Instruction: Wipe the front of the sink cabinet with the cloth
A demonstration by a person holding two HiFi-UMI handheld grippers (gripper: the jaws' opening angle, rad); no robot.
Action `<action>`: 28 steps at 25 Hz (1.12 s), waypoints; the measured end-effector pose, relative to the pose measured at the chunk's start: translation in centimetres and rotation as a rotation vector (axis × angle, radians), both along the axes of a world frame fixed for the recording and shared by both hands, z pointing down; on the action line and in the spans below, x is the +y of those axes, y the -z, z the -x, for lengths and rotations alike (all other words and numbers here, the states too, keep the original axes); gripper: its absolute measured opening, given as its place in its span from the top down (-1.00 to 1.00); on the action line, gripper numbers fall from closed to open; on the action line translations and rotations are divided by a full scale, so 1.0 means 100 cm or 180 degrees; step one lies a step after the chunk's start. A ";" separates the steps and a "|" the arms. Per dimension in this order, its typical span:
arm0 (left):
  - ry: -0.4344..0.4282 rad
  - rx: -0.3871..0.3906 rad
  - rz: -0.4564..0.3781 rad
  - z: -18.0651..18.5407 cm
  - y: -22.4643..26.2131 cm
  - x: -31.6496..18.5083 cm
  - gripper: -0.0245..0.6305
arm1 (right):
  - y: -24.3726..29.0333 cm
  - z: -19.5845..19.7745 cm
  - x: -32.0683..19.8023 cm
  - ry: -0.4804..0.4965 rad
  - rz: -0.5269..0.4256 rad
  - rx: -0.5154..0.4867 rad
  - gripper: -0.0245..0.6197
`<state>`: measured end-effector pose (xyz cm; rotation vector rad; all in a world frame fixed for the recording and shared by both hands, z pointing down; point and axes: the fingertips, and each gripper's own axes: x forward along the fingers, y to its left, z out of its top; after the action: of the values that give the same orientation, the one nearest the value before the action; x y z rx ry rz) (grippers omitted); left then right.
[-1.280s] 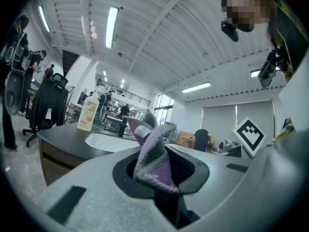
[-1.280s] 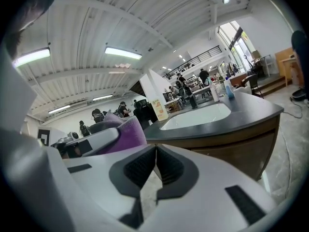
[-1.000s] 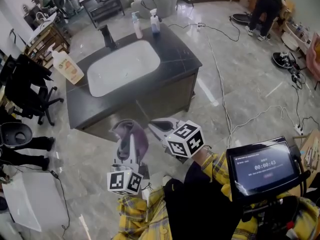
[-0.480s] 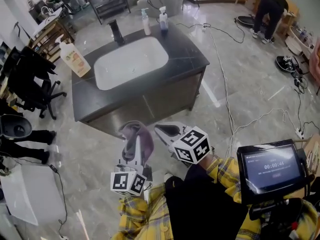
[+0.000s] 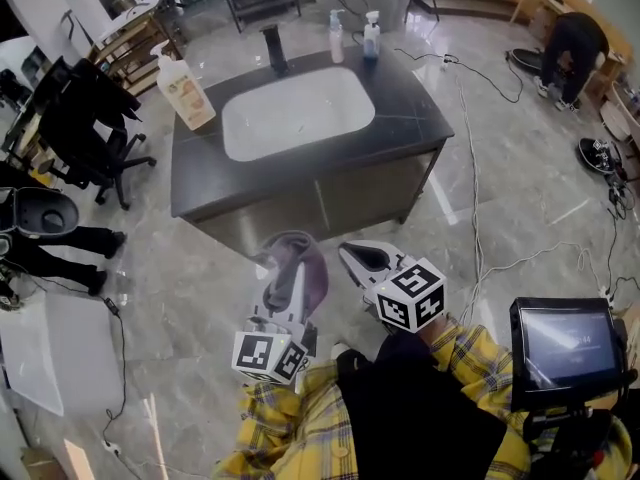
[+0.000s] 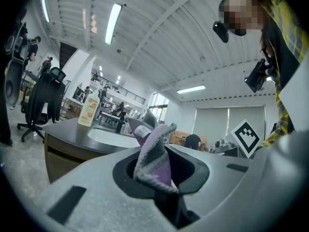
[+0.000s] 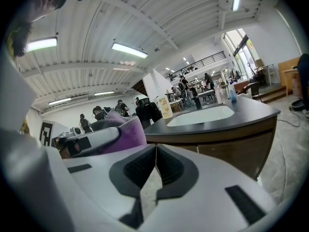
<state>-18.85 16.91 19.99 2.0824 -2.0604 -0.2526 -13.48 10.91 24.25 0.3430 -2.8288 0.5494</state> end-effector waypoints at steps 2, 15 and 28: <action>0.0018 0.0004 0.0001 0.000 -0.001 0.001 0.77 | 0.000 0.000 -0.001 -0.0017 -0.0021 0.0010 0.90; 0.0086 -0.0019 0.0005 0.003 -0.002 0.006 0.77 | 0.000 -0.004 -0.003 -0.0077 -0.0094 0.0016 0.91; 0.0165 0.0006 -0.0010 0.007 0.000 0.008 0.77 | 0.003 -0.007 -0.003 -0.0087 -0.0097 0.0006 0.91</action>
<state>-19.56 17.76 19.97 2.0316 -2.1164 -0.2657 -12.80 10.62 23.91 0.3884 -2.8371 0.5118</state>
